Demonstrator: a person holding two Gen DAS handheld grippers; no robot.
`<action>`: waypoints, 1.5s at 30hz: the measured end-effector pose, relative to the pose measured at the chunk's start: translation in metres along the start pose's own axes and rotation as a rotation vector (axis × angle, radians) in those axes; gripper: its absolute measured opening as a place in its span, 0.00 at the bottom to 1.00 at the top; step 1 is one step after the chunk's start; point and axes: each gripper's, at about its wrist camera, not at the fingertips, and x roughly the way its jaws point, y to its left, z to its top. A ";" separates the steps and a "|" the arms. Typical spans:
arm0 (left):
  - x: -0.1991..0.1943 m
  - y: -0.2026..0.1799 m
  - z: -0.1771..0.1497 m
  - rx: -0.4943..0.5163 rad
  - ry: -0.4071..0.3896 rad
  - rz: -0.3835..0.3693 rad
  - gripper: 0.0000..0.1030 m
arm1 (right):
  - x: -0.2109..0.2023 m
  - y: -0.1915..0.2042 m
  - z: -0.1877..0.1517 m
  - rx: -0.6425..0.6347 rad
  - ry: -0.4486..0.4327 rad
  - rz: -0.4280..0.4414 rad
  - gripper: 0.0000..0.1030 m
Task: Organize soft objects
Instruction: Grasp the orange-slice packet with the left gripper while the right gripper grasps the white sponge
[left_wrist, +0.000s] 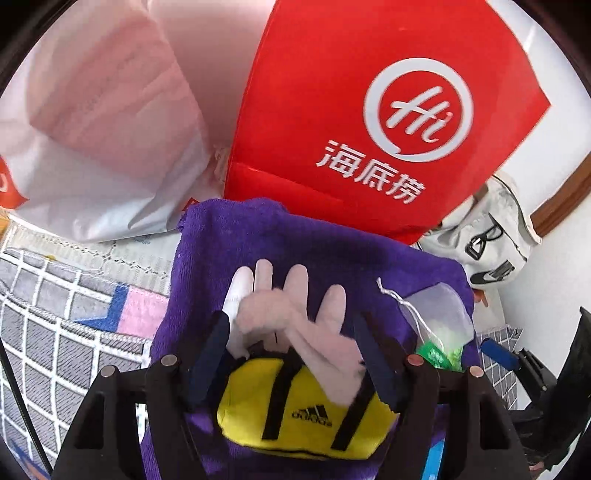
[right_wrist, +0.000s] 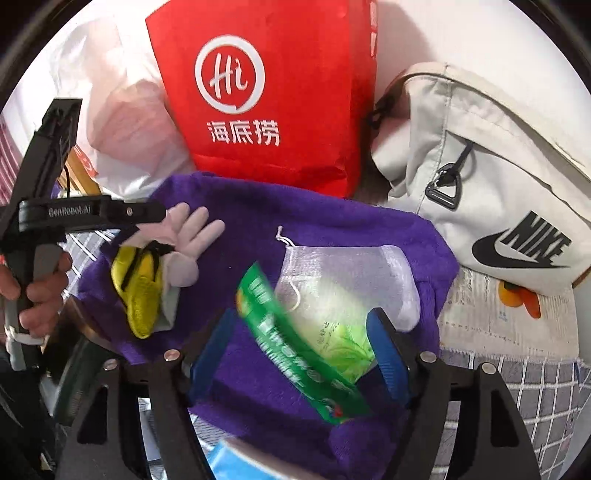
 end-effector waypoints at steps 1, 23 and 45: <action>-0.005 -0.001 -0.002 0.000 -0.004 0.000 0.67 | -0.006 0.001 -0.002 0.009 -0.009 -0.002 0.72; -0.137 -0.006 -0.107 0.058 -0.083 0.039 0.66 | -0.121 0.070 -0.094 0.086 -0.069 0.100 0.72; -0.150 0.062 -0.200 -0.044 -0.049 0.055 0.67 | -0.050 0.170 -0.130 -0.206 0.045 0.018 0.82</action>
